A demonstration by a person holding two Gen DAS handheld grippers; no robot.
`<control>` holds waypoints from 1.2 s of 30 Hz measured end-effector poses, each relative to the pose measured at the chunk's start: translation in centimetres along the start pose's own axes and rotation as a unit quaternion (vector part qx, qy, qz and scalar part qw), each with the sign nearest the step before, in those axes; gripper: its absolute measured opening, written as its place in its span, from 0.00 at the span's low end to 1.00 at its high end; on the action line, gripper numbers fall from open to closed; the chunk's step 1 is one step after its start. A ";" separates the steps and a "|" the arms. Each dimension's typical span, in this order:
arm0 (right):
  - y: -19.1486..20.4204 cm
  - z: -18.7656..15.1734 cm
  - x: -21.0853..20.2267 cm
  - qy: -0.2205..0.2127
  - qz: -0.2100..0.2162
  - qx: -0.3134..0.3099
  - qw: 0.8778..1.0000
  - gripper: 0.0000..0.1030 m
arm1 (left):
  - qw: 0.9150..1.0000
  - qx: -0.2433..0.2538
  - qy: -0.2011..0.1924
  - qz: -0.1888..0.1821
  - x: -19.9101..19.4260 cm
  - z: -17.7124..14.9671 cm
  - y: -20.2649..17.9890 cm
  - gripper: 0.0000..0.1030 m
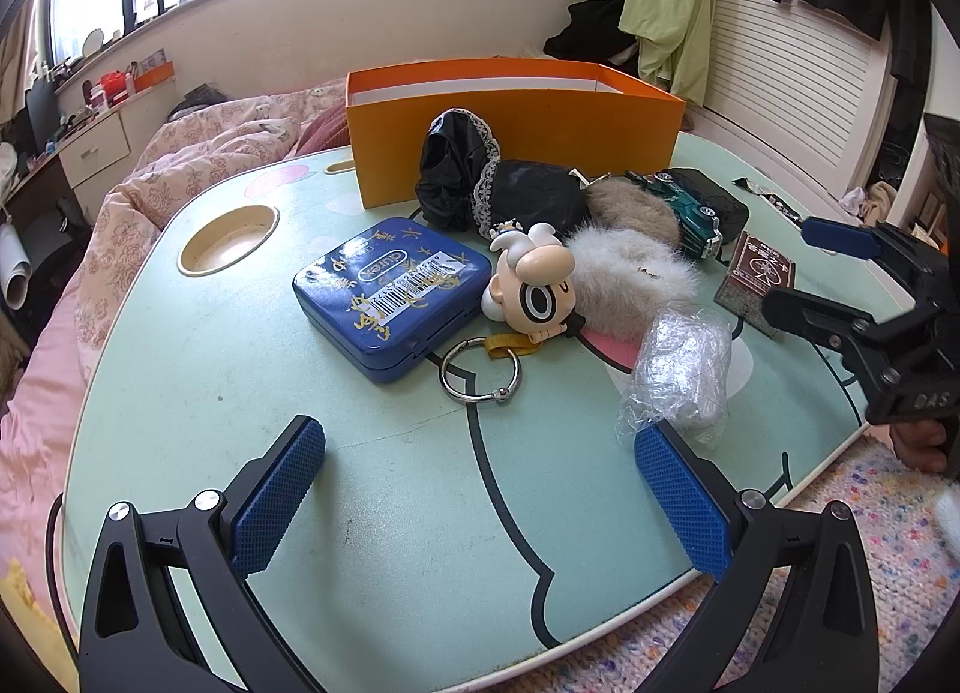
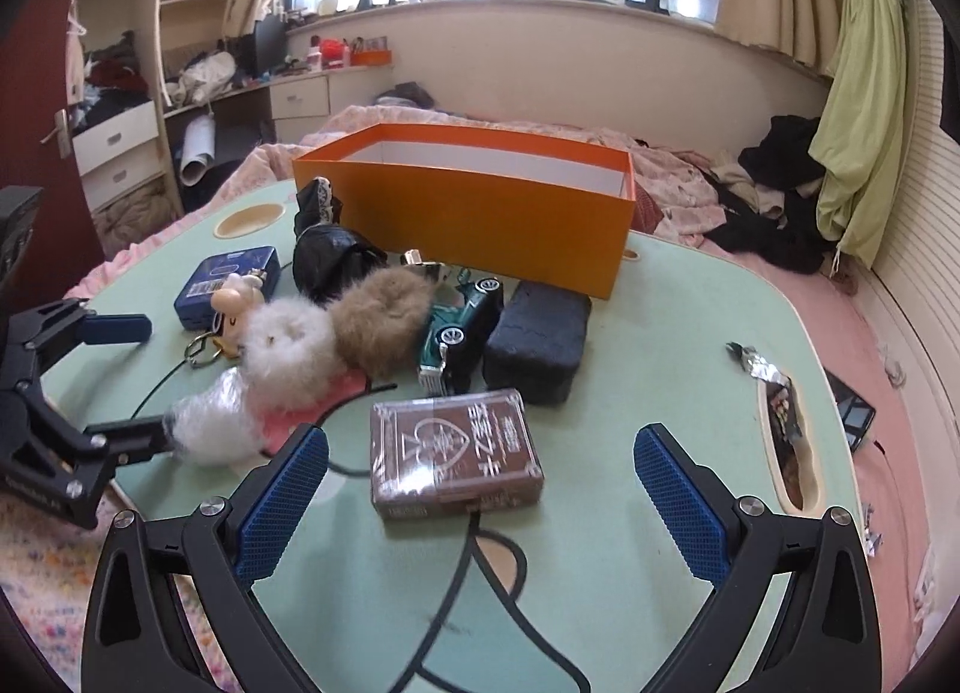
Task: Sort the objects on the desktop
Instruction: 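Move the right tool over the brown printed card on the table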
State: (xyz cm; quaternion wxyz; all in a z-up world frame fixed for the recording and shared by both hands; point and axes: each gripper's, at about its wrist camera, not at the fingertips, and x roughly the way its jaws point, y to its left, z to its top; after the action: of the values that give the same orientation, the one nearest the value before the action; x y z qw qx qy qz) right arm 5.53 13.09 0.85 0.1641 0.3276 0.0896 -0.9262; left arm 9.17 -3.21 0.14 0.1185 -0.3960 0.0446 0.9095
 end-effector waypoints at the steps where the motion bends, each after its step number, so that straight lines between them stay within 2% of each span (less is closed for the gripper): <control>1: 0.2 0.2 0.3 0.006 -0.002 -0.001 1.000 0.99 | 1.000 0.000 0.000 0.000 0.0 0.0 0.0 1.00; 14: 1.2 0.5 1.9 0.046 -0.015 -0.017 0.999 0.98 | 1.000 0.000 0.000 0.001 0.0 0.0 0.0 1.00; 16: 1.0 0.6 2.4 0.061 -0.016 -0.012 0.998 0.98 | 1.000 0.001 0.000 0.001 -0.1 0.0 -0.1 1.00; 19: -0.1 0.9 3.1 0.086 0.007 0.027 0.996 0.98 | 1.000 0.001 0.000 0.000 -0.3 0.0 -0.1 1.00; 32: -0.2 0.8 3.0 0.084 0.002 0.034 0.996 0.98 | 1.000 0.003 0.000 0.001 -0.4 -0.1 -0.1 1.00; 34: 0.0 0.7 2.7 0.079 0.002 0.033 0.996 0.93 | 1.000 0.002 0.000 0.001 -0.4 -0.1 -0.1 1.00; 35: 0.1 0.7 2.6 0.073 0.003 0.032 0.997 0.86 | 1.000 0.002 0.000 0.001 -0.4 -0.1 -0.1 1.00; 36: 0.3 0.7 2.3 0.065 0.005 0.030 0.997 0.68 | 1.000 0.002 0.000 0.001 -0.4 -0.1 -0.1 1.00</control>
State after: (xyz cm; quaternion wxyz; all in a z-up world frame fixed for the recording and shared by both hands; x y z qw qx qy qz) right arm 3.57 12.12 -0.11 0.1526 0.3925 0.0704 -0.9043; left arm 9.47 -3.17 0.37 0.1185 -0.3954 0.0469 0.9096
